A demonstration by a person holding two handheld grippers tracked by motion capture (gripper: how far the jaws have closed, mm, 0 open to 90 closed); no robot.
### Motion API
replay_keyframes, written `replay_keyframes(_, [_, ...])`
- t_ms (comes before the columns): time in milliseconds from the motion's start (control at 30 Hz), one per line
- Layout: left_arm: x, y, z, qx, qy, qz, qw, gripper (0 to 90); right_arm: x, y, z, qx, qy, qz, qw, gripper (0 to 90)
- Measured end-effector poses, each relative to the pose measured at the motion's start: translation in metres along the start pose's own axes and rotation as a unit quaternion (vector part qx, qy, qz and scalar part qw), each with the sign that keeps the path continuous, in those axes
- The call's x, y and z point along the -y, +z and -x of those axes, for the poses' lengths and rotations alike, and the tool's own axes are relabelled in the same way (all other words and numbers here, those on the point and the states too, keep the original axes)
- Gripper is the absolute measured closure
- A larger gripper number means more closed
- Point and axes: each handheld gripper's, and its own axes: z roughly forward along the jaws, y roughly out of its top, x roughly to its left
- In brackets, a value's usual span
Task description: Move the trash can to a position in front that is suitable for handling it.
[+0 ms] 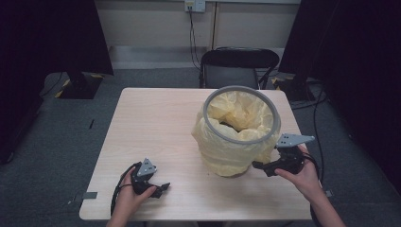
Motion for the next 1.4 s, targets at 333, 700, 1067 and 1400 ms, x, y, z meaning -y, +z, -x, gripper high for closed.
replay_keyframes(333, [0.000, 0.000, 0.000, 0.000, -0.002, 0.001, 1.0000, 12.7, -0.003, 0.008, -0.001, 0.004, -0.001, 0.001, 1.0000, 7.9])
replay_keyframes(700, [0.000, 0.000, 0.000, 0.000, 0.000, 0.000, 1.0000, 12.7, -0.013, 0.022, -0.002, 0.005, 0.003, 0.000, 1.0000, 8.2])
replay_keyframes(1067, [0.000, 0.000, 0.000, 0.000, -0.002, 0.001, 1.0000, 12.7, -0.020, 0.035, -0.003, 0.008, 0.005, 0.002, 1.0000, 8.4])
replay_keyframes(1400, [0.000, 0.000, 0.000, 0.000, 0.000, 0.000, 1.0000, 12.7, -0.029, 0.047, -0.005, 0.014, 0.006, -0.001, 0.9999, 9.5])
